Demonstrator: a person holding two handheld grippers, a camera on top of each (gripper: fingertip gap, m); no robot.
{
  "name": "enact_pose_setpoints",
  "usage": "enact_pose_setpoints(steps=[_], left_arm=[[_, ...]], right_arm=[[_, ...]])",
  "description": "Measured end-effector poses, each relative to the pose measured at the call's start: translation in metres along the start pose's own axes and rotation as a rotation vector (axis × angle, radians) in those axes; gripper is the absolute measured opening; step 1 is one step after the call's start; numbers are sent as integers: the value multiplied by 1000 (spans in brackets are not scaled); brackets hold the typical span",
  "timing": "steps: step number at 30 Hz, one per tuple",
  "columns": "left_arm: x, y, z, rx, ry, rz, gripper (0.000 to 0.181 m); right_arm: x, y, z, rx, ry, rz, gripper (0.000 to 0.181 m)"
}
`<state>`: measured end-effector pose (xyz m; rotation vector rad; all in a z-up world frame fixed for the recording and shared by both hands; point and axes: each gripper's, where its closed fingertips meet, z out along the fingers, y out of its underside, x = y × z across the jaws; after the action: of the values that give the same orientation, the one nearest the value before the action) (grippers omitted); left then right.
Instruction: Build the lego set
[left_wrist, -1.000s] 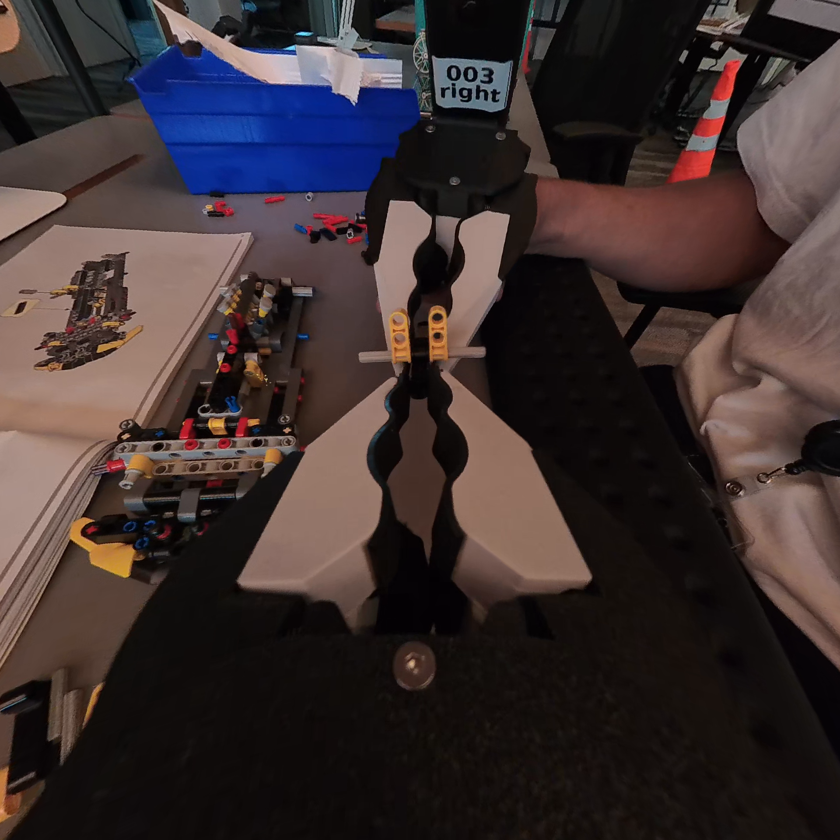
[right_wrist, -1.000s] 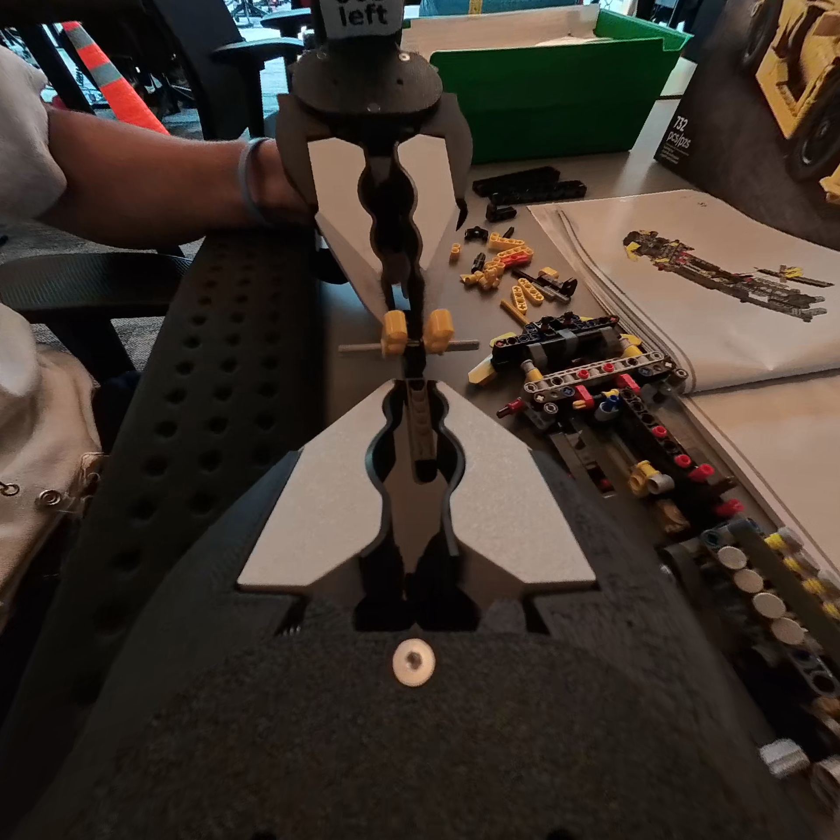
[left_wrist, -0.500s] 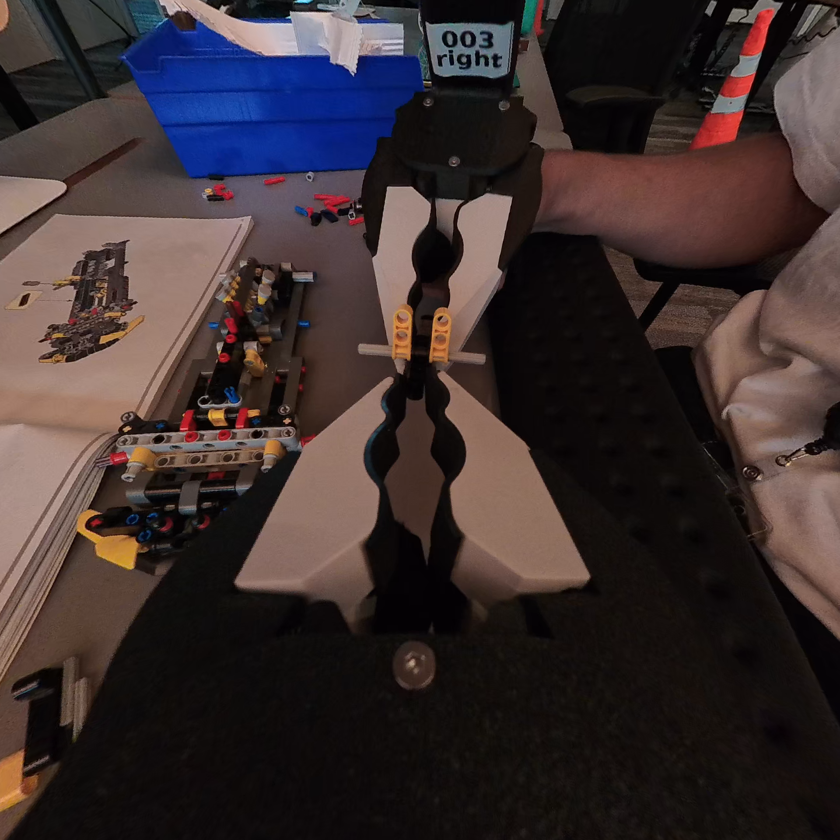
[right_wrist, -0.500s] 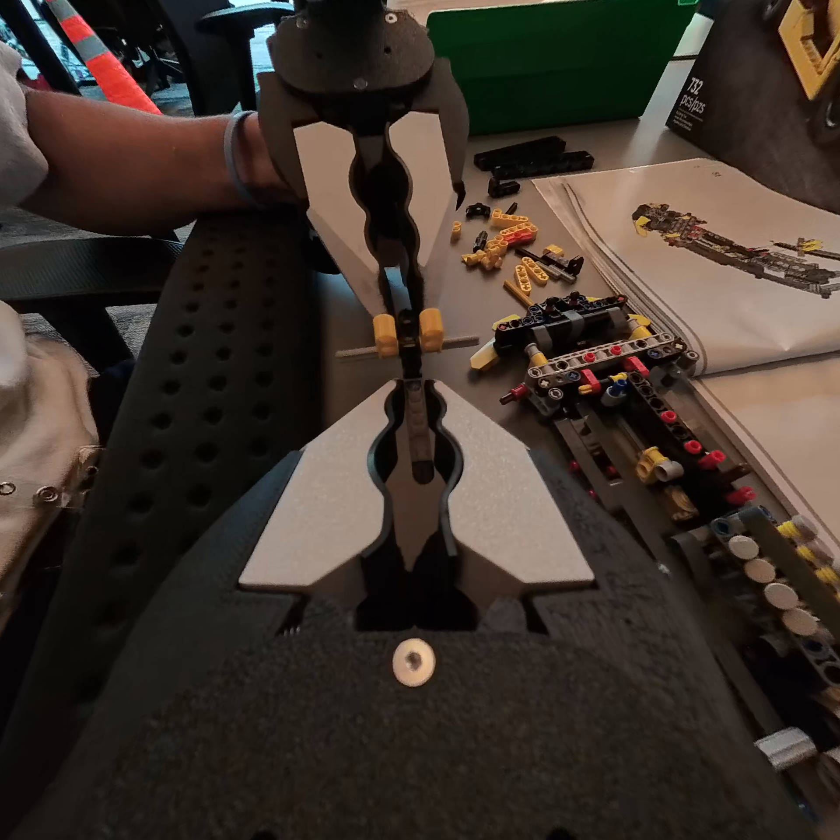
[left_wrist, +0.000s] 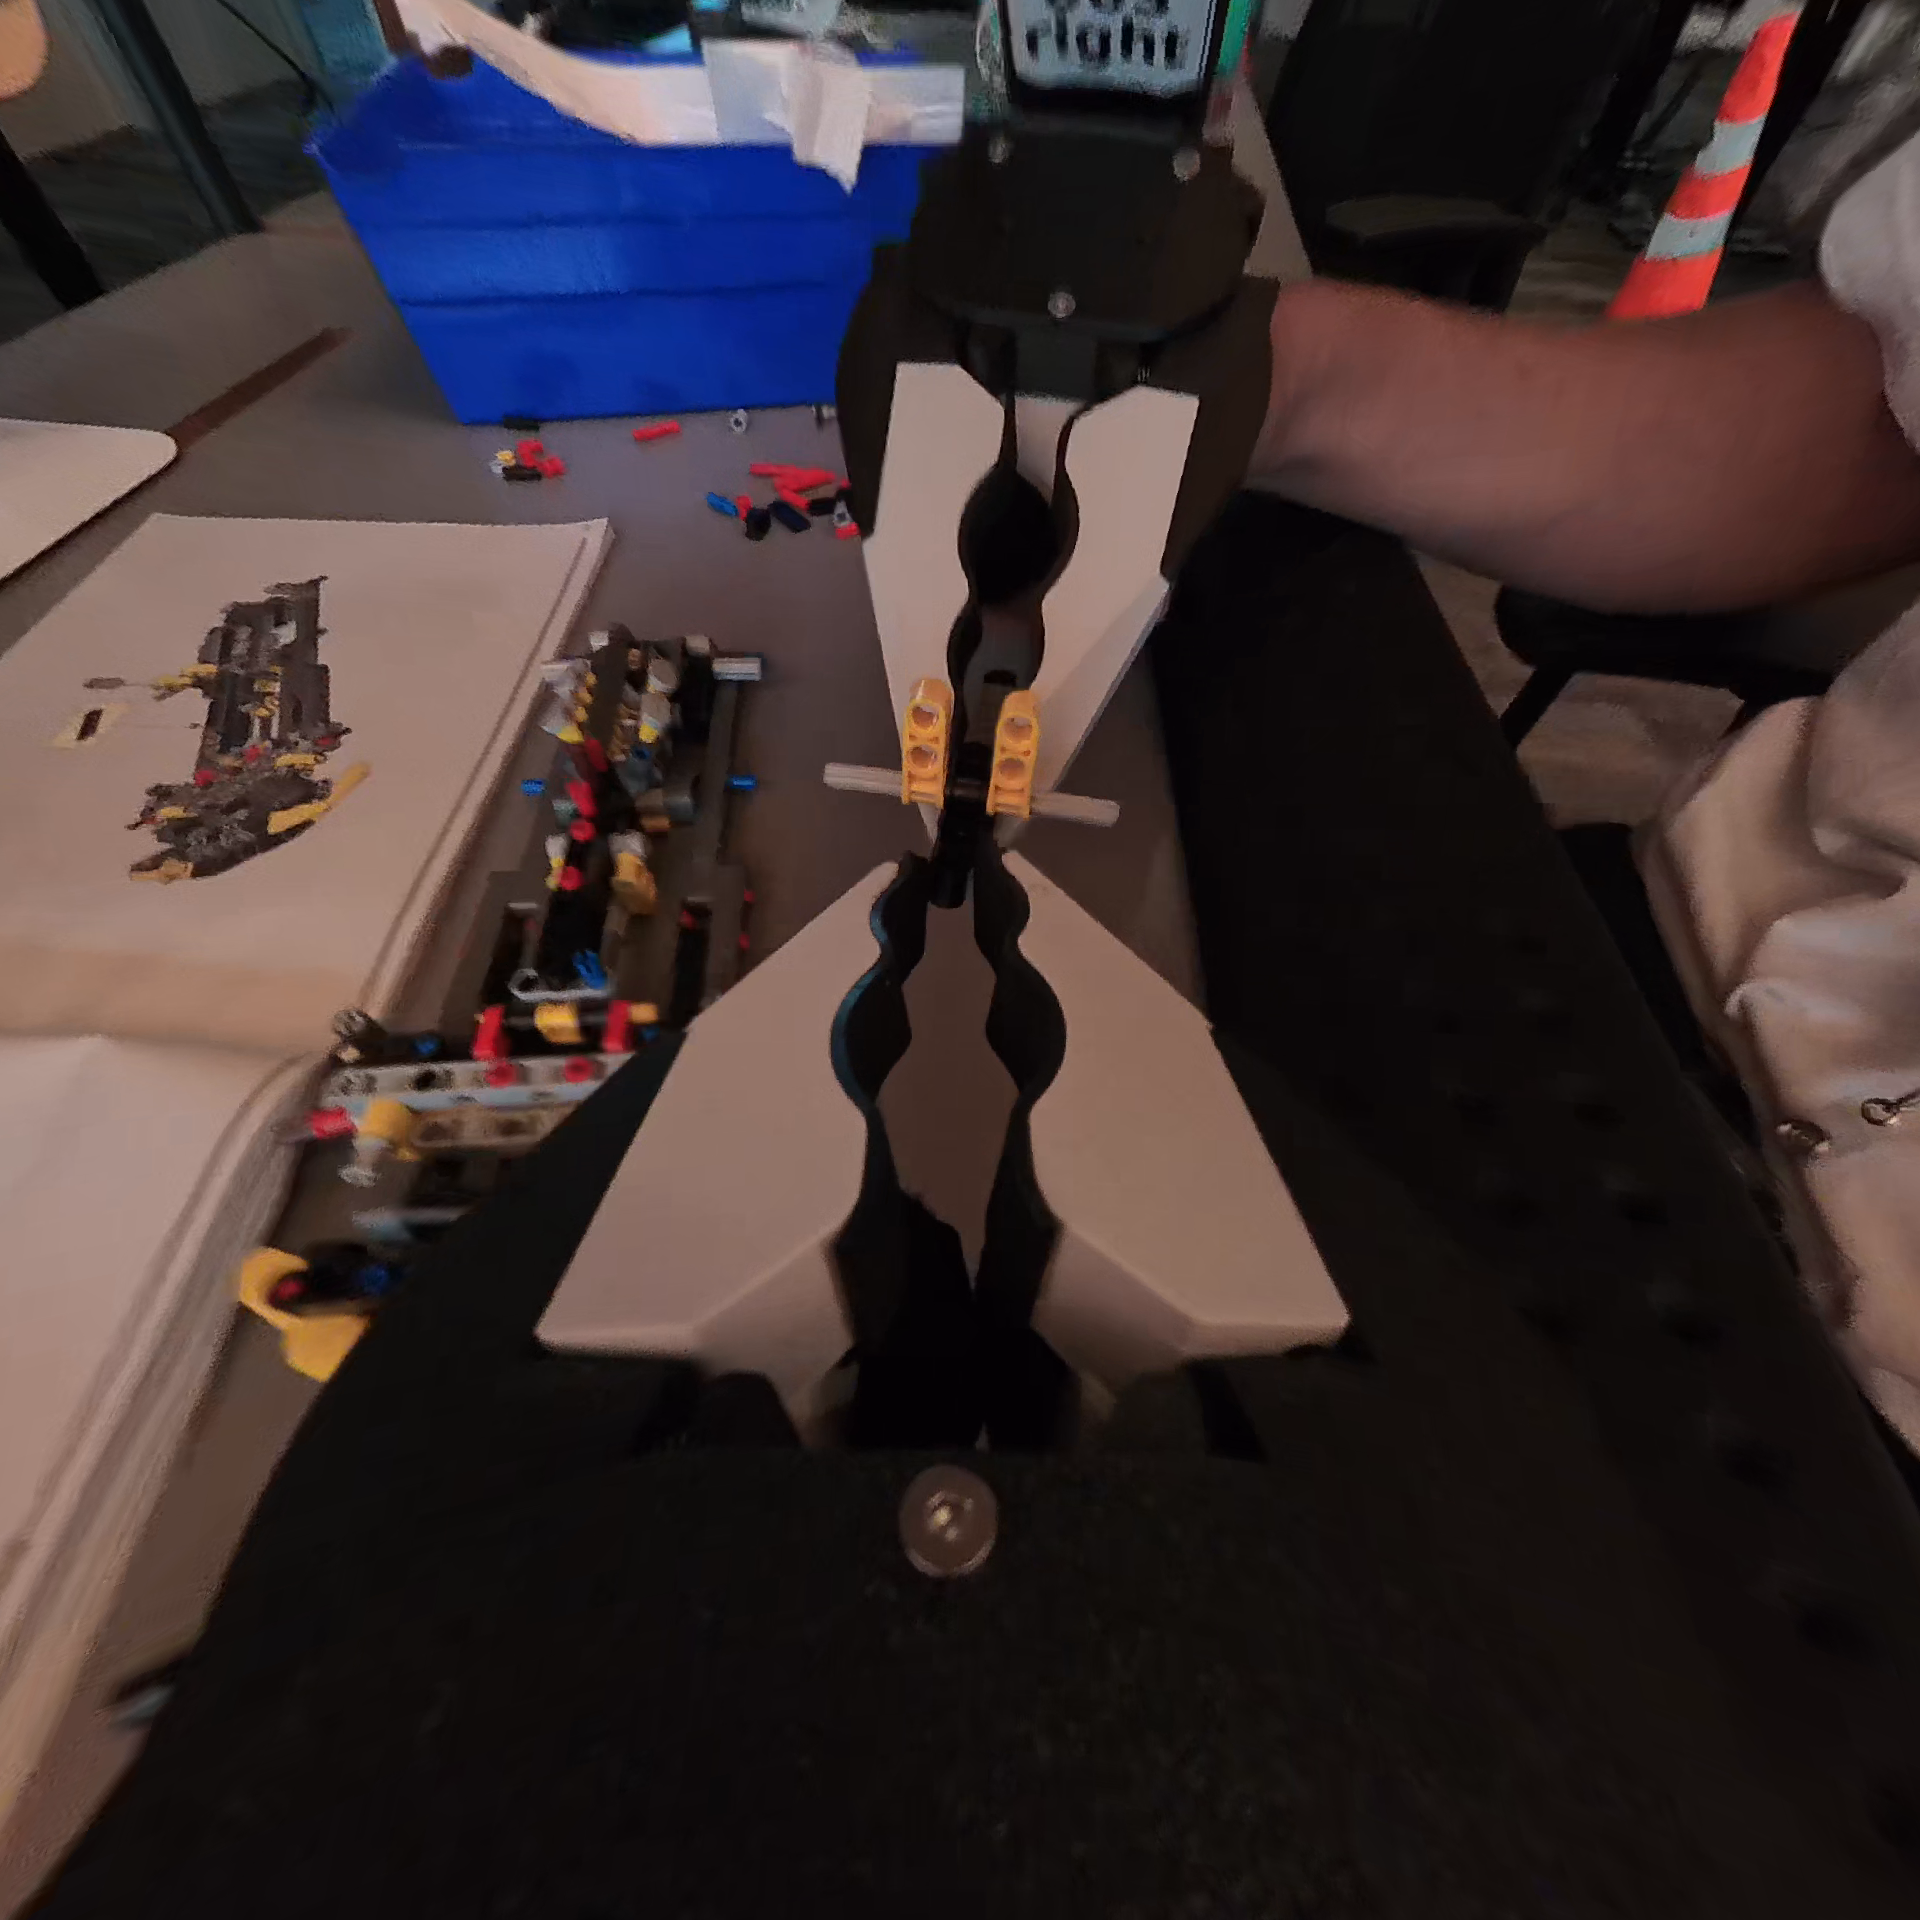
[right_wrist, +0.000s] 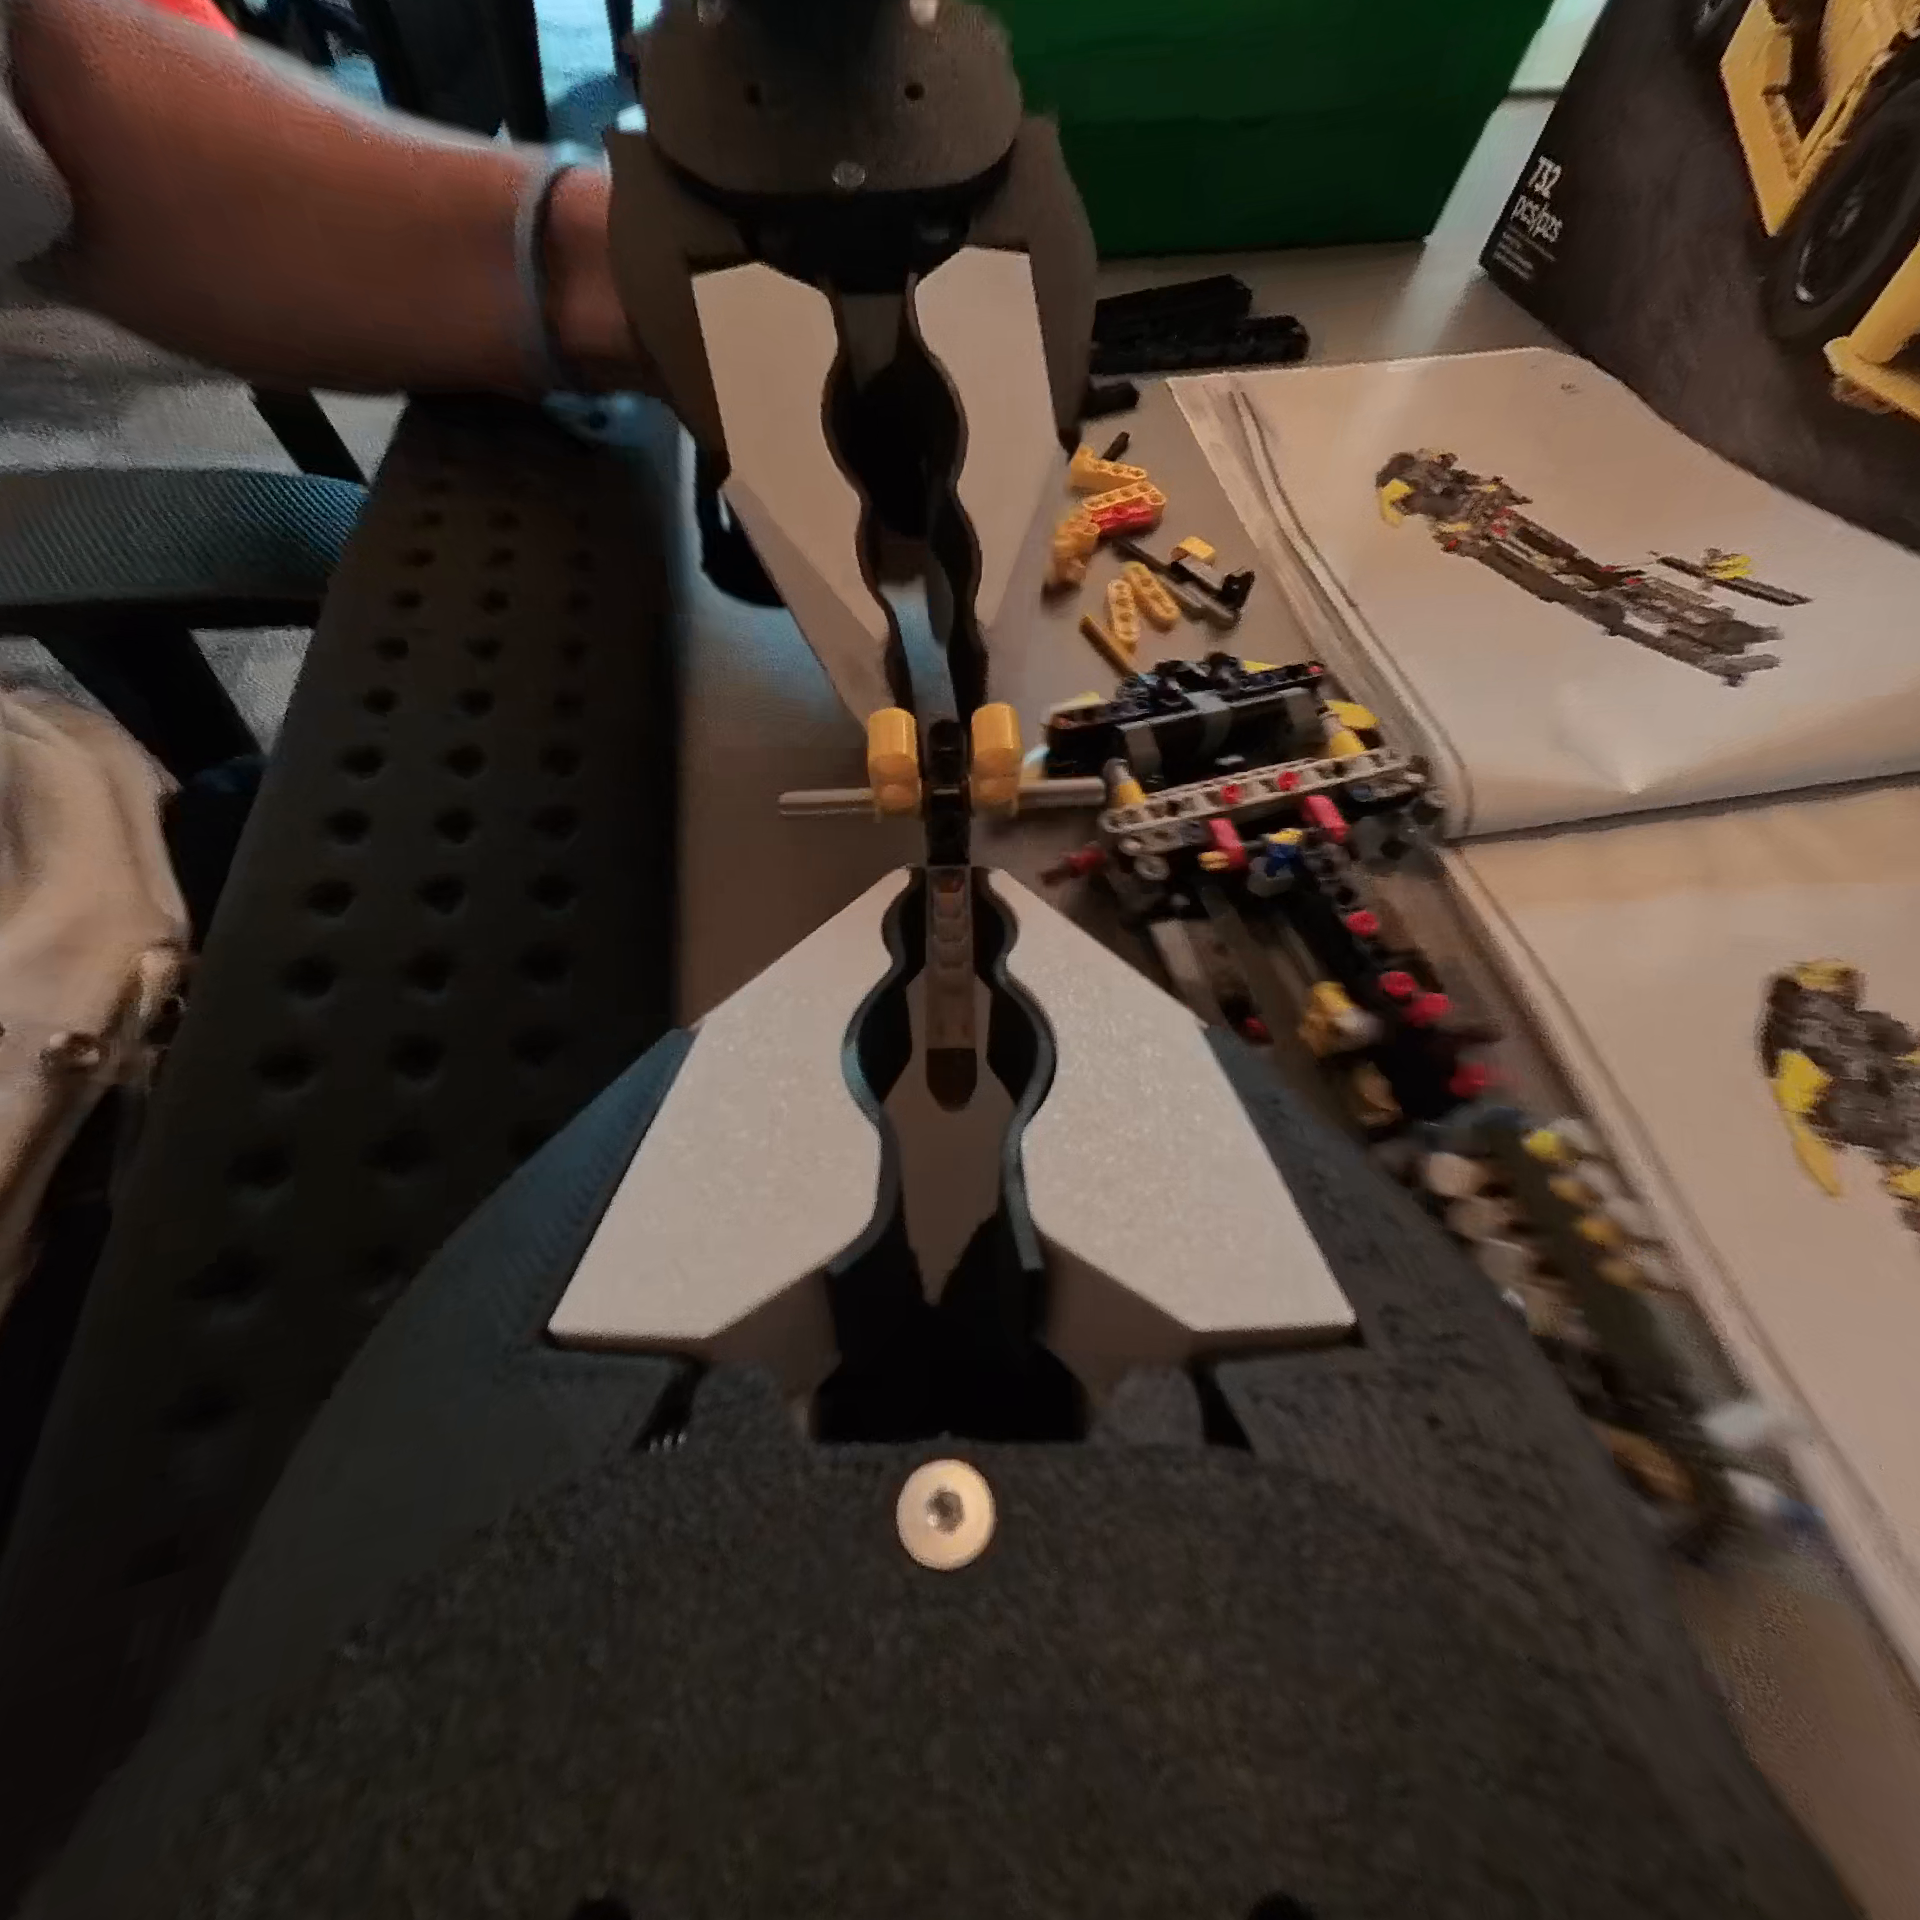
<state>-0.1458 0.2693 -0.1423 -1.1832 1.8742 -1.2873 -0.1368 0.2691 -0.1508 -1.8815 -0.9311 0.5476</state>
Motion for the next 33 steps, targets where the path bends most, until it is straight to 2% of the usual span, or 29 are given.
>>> enact_pose_setpoints(steps=[2,4,6,8,11,14,20,22,24,30,33], left_arm=[[-21,-10,5,-68,-31,65,8],[-41,-22,11,-97,-35,109,18],[-63,-27,18,-127,-27,76,21],[-80,-25,25,-149,-7,34,24],[-92,-19,31,-152,10,12,25],[-90,-18,37,-139,45,28,21],[-89,-2,51,-192,38,81,18],[-91,2,54,-210,20,107,12],[-91,2,55,-209,21,124,6],[-95,2,57,-209,-11,118,5],[-94,3,58,-235,-13,124,5]], right_arm=[[27,-1,-15,-69,36,-58,7],[68,-2,-33,-131,108,-96,7],[93,0,-39,-171,91,-81,7],[104,5,-37,-212,34,-94,7],[105,17,-30,-289,-46,-114,7],[107,30,-28,-343,-72,-125,7],[99,36,-21,-329,-136,-114,7],[100,36,-22,-332,-132,-123,7],[99,36,-22,-333,-141,-121,7],[103,37,-22,-316,-139,-85,7],[102,33,-20,-306,-111,-111,17]])
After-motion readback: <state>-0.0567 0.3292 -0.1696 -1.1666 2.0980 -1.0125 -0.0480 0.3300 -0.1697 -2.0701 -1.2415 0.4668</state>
